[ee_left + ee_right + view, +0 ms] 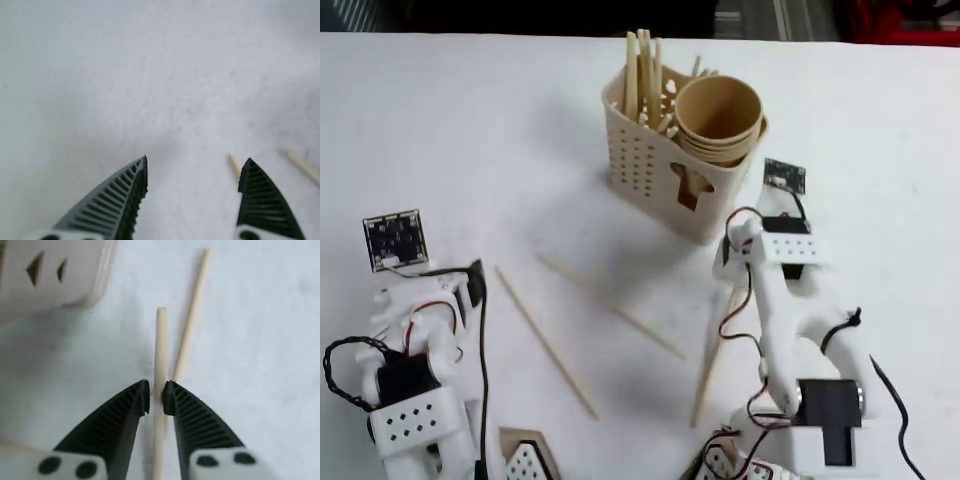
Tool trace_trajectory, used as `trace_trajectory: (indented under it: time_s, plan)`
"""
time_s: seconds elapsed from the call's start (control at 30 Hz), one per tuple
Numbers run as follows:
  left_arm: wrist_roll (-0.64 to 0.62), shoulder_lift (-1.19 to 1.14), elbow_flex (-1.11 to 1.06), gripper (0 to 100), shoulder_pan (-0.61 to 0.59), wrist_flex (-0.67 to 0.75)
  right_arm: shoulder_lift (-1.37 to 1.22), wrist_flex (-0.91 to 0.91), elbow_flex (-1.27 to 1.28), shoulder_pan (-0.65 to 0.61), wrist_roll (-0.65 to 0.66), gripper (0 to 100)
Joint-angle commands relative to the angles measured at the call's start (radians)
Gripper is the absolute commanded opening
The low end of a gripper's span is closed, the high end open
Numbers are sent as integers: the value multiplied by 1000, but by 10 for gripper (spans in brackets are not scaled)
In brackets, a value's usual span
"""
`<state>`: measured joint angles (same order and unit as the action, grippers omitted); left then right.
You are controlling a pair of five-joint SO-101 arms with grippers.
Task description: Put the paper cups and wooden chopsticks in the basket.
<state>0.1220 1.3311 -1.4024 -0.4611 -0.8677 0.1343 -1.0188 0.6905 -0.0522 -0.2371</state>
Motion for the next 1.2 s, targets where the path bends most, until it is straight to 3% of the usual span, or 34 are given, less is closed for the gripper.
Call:
trace_trajectory:
  time_s: [0.0, 0.33, 0.47, 1.03, 1.17]
  plan:
    - [9, 12, 3, 294, -24, 17, -54, 12, -34, -1, -20, 119]
    - [9, 12, 3, 294, -35, 18, -268, 4, -109, 47, -23, 115]
    - [9, 12, 3, 294, -35, 18, -298, 7, -121, 35, -20, 9]
    - [40, 7, 75, 294, 10, 3, -91, -208, -250, 122, -18, 18]
    - [104, 5, 192, 294, 54, -124, -85, -202, -216, 124, -17, 18]
